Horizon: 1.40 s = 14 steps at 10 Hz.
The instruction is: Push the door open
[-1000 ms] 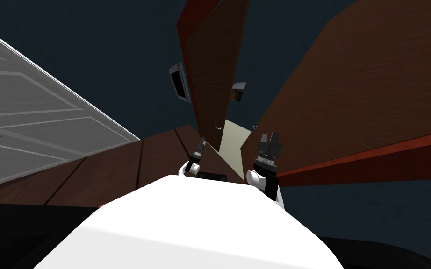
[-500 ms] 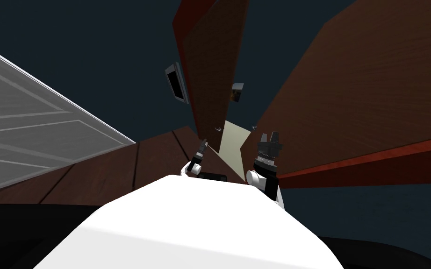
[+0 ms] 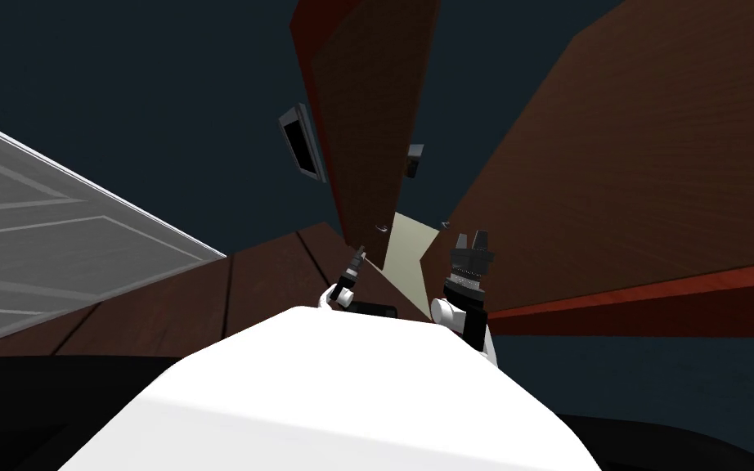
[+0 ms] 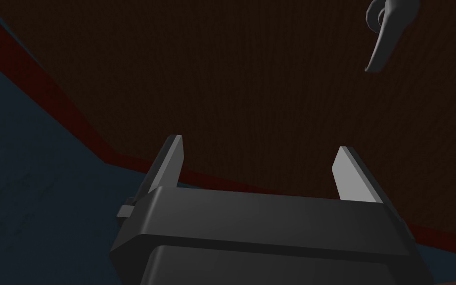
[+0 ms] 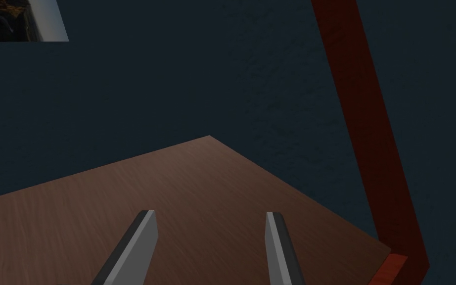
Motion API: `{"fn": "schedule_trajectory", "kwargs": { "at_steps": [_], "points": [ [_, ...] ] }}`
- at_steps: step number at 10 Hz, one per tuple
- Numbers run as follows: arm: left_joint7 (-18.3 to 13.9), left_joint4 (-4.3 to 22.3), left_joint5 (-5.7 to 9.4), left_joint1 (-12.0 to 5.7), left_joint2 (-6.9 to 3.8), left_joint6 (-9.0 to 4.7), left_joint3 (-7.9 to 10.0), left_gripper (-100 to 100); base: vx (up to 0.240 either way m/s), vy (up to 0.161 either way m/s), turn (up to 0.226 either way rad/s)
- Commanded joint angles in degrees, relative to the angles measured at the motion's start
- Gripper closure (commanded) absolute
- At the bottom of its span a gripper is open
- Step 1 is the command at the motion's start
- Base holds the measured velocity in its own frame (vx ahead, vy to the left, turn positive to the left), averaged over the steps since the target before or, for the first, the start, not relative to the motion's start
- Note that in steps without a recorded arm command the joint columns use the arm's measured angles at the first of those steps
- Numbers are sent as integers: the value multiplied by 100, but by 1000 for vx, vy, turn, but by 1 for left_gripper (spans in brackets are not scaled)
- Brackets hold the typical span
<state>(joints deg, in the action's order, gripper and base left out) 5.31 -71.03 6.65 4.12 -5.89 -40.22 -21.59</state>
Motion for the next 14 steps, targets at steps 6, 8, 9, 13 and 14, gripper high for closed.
{"fn": "schedule_trajectory", "kwargs": {
  "at_steps": [6, 8, 9, 13, 14],
  "points": [
    [13, 835, 130, -276, 93, -129, -307, -100, 93, 81, -77],
    [13, 1008, 159, -339, 119, -151, -369, -100, 104, 88, -69],
    [14, 1182, 188, -403, 145, -172, -430, -100, 103, 80, -89],
    [15, 1751, 282, -612, 245, -243, -632, -100, 115, 126, -94],
    [15, 1900, 307, -667, 277, -261, -686, -100, 148, 119, -81]
  ]
}}
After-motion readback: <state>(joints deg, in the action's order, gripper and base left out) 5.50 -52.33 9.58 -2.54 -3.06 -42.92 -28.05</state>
